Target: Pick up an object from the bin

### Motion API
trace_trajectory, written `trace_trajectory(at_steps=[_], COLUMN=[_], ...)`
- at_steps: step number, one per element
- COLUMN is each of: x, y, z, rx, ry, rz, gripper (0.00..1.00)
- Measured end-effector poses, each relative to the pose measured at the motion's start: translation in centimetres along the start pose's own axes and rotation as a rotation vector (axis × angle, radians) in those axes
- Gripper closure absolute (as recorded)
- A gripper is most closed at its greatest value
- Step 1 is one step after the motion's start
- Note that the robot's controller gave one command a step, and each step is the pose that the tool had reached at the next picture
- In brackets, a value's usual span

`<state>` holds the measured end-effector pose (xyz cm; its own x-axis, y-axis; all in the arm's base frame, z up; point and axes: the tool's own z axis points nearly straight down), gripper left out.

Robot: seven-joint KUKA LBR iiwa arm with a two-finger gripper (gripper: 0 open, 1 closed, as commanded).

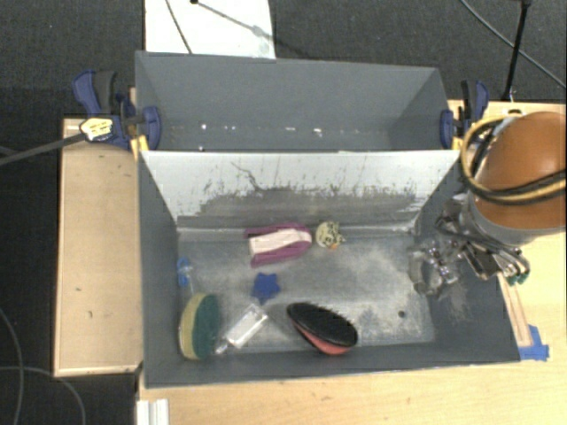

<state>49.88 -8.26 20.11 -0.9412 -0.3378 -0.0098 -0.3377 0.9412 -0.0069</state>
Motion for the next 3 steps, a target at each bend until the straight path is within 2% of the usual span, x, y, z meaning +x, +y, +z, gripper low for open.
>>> trace_trajectory(at_steps=[1,2,3], x=[0.1,1.7,-1.9], y=[0.3,-3.6,2.7], z=[0.4,-4.8,2.1], rx=[-0.006,-0.003,-0.012], ry=[0.007,0.003,0.008], rz=[-0.002,-0.36,-0.2], gripper=[0.0,0.0,0.0])
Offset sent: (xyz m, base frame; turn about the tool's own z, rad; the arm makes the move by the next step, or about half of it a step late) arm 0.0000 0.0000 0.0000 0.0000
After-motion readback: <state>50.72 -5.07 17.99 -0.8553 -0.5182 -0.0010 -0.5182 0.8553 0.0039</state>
